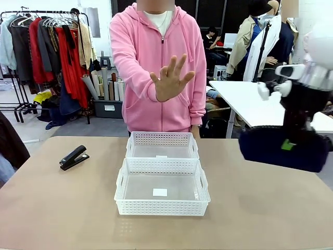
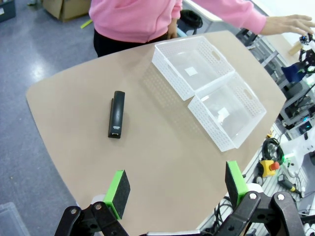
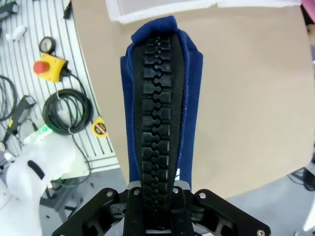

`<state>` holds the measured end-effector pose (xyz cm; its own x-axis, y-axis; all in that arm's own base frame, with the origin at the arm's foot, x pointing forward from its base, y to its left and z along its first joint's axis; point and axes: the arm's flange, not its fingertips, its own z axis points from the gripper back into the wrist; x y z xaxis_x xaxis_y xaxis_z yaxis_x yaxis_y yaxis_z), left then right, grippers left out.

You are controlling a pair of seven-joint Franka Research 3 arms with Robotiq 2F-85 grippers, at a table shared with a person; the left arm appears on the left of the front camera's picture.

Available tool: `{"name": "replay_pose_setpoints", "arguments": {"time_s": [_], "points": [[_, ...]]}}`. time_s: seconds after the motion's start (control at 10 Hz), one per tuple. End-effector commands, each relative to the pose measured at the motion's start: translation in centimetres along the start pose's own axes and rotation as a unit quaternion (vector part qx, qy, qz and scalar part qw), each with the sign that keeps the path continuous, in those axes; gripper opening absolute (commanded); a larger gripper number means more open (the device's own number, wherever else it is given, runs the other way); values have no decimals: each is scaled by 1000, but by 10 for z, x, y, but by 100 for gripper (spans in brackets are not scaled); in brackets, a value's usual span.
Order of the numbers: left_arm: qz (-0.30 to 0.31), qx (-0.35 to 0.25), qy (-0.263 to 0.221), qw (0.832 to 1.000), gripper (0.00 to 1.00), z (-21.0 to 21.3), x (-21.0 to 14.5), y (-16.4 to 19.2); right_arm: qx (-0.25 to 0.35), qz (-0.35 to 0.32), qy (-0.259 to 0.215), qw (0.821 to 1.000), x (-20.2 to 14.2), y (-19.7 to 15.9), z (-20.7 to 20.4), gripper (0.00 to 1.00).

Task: Distribute items into two baskets.
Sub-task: Move the picked Pencil pouch towards the Organizing basket indicated by the person, stopping as directed, then place the picked Pencil pouch into the Organizing basket as instructed by the person.

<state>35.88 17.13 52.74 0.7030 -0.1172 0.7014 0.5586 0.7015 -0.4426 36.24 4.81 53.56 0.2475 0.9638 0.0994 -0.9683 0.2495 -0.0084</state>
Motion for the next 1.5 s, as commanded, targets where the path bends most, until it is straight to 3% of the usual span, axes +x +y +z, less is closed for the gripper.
{"name": "replay_pose_setpoints", "arguments": {"time_s": [0.0,1.4], "points": [[-5,-5,-10,1000,100,1,1,0,3,24,4,1000,15,-12,-15,0],[-5,-5,-10,1000,100,1,1,0,6,8,5,1000,7,-6,-12,0]]}}
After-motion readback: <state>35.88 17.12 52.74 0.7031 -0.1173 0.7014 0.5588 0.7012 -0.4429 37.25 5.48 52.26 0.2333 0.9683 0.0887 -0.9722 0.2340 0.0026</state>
